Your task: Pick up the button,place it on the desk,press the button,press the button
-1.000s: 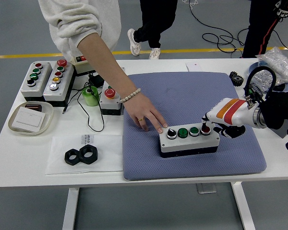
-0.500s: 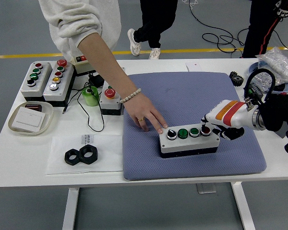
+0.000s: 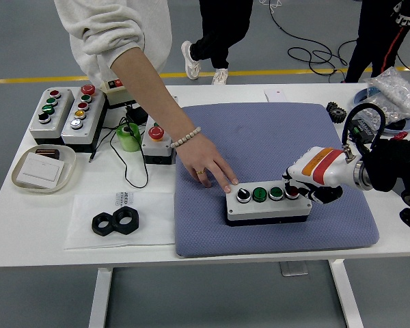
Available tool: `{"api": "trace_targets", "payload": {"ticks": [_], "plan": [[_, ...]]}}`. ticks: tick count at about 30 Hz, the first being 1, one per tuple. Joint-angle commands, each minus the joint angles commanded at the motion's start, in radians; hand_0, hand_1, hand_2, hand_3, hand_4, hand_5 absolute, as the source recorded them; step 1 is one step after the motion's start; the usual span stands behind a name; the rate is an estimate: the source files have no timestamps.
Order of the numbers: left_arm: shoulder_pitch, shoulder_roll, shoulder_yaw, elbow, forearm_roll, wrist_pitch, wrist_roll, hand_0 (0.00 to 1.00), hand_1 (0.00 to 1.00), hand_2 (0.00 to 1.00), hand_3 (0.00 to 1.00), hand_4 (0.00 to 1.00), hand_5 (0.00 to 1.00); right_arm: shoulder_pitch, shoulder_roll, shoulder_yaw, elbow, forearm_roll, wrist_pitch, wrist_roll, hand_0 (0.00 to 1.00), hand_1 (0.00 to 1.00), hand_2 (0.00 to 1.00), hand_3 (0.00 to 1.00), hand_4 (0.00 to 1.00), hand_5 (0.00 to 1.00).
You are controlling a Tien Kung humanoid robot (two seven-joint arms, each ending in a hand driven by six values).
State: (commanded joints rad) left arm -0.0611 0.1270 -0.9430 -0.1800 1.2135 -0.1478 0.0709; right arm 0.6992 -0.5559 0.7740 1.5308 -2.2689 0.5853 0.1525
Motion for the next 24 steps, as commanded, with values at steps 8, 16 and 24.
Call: {"api": "trace_targets", "payload": {"ticks": [8,16,24], "plan": [[0.0,0.0,0.004,0.0,-0.006,0.0,-0.001,0.742,0.911,0.982,0.92,0.599,0.998,-0.005,0.006,-0.005,0.0,0.0,-0.001,0.001,0.264,0.087,0.104,0.699,0.4,0.002],[0.002,0.0,0.006,0.0,-0.01,0.001,-0.002,0.742,0.91,0.982,0.922,0.6,0.998,0.007,-0.008,0.004,0.009,0.0,0.002,0.001,0.264,0.087,0.104,0.699,0.4,0.002],[0.01,0.001,-0.011,0.0,0.01,0.0,0.001,0.742,0.91,0.983,0.92,0.601,0.998,0.014,-0.031,0.034,0.018,0.0,0.006,0.002,0.264,0.087,0.104,0.698,0.4,0.002]]}}
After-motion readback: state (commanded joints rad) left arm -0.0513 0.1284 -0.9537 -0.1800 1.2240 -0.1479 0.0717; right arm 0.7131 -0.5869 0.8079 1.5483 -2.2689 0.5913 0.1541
